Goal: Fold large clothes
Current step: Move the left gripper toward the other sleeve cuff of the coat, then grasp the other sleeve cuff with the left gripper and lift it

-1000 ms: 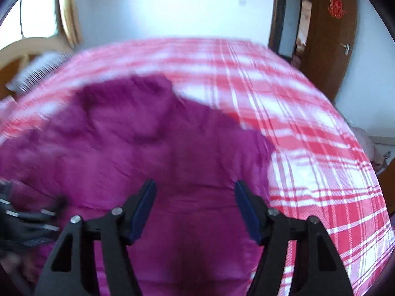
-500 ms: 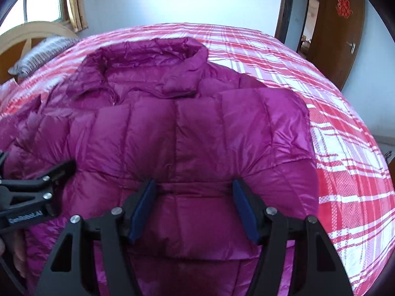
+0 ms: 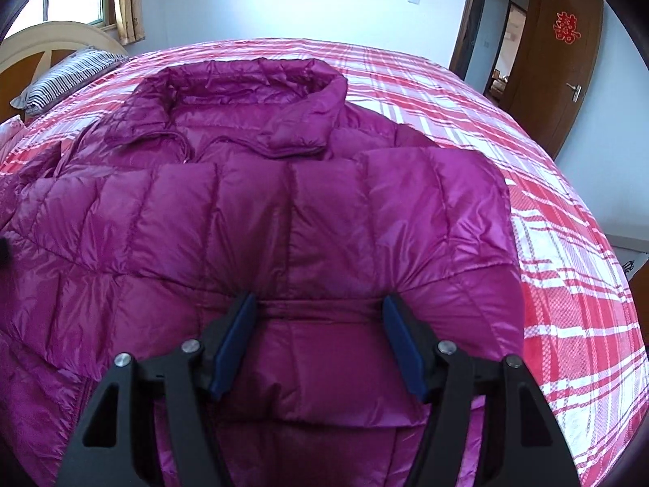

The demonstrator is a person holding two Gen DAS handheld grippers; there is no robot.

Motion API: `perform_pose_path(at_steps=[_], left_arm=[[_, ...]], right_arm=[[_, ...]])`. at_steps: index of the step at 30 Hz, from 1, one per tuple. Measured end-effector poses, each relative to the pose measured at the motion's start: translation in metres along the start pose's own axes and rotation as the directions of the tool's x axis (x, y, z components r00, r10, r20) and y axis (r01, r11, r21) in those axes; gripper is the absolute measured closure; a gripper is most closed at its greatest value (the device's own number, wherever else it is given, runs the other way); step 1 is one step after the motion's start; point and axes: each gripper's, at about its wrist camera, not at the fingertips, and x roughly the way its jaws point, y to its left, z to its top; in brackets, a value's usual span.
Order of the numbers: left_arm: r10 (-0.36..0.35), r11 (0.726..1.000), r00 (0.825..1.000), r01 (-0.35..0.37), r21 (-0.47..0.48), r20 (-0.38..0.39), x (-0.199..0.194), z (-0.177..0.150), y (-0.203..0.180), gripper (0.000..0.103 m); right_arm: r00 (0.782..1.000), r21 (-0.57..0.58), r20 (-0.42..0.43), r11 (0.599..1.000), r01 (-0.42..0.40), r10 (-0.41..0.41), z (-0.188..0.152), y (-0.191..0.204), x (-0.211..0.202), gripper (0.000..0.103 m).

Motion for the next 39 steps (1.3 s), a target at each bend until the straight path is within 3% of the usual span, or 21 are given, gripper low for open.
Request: perform_pose_path(at_steps=[3, 5, 8, 12, 15, 17, 20, 23, 24, 25, 26, 29, 39], left_arm=[[0.061, 0.994, 0.998, -0.062, -0.095, -0.006, -0.005, -0.01, 0.064, 0.001], [0.129, 0.975, 0.992, -0.129, -0.182, -0.008, -0.004, -0.019, 0.114, 0.001], [0.219, 0.906, 0.973, -0.229, -0.356, -0.068, 0.003, -0.026, 0.192, 0.001], [0.237, 0.789, 0.97, -0.222, -0.572, -0.049, 0.0, -0.026, 0.271, 0.001], [0.224, 0.739, 0.974, -0.195, -0.645, -0.038, 0.007, -0.022, 0.301, 0.001], [0.23, 0.721, 0.972, -0.201, -0.663, -0.044, 0.016, -0.02, 0.311, 0.002], [0.246, 0.715, 0.968, -0.21, -0.667, -0.042, 0.026, -0.016, 0.318, 0.004], [0.268, 0.732, 0.962, -0.24, -0.638, -0.054, 0.034, -0.015, 0.319, 0.014], [0.279, 0.743, 0.959, -0.253, -0.62, -0.056, 0.035, -0.013, 0.317, 0.025], [0.277, 0.754, 0.96, -0.25, -0.607, -0.051, 0.036, -0.012, 0.315, 0.045], [0.264, 0.768, 0.963, -0.239, -0.594, -0.047, 0.037, -0.011, 0.313, 0.057], [0.258, 0.786, 0.966, -0.226, -0.576, -0.028, 0.032, -0.009, 0.309, 0.078], [0.246, 0.835, 0.96, -0.141, -0.532, 0.132, -0.023, 0.012, 0.292, 0.084]], right_arm=[[1.0, 0.0, 0.002, 1.0, 0.0, 0.0, 0.0, 0.0, -0.001, 0.035], [1.0, -0.005, 0.005, 1.0, 0.006, -0.006, 0.0, 0.002, -0.001, 0.035], [1.0, -0.014, 0.009, 1.0, 0.018, -0.018, -0.001, 0.004, -0.002, 0.035], [1.0, -0.018, 0.012, 1.0, 0.024, -0.024, -0.001, 0.005, -0.002, 0.034], [0.999, -0.021, 0.014, 0.999, 0.029, -0.029, -0.001, 0.005, -0.002, 0.034], [0.999, -0.025, 0.015, 0.999, 0.035, -0.035, -0.001, 0.006, -0.002, 0.034], [0.999, -0.031, 0.019, 0.999, 0.043, -0.042, -0.001, 0.007, -0.002, 0.034], [0.999, -0.034, 0.021, 0.998, 0.048, -0.047, -0.002, 0.008, -0.003, 0.034], [0.999, -0.034, 0.022, 0.998, 0.049, -0.048, -0.002, 0.008, -0.002, 0.034], [0.999, -0.034, 0.022, 0.998, 0.05, -0.049, -0.002, 0.008, -0.003, 0.034], [0.999, -0.034, 0.023, 0.998, 0.05, -0.049, -0.002, 0.008, -0.002, 0.034], [0.998, -0.035, 0.023, 0.998, 0.051, -0.05, -0.002, 0.008, -0.003, 0.034], [0.998, -0.035, 0.024, 0.998, 0.053, -0.052, -0.002, 0.009, -0.003, 0.034]])
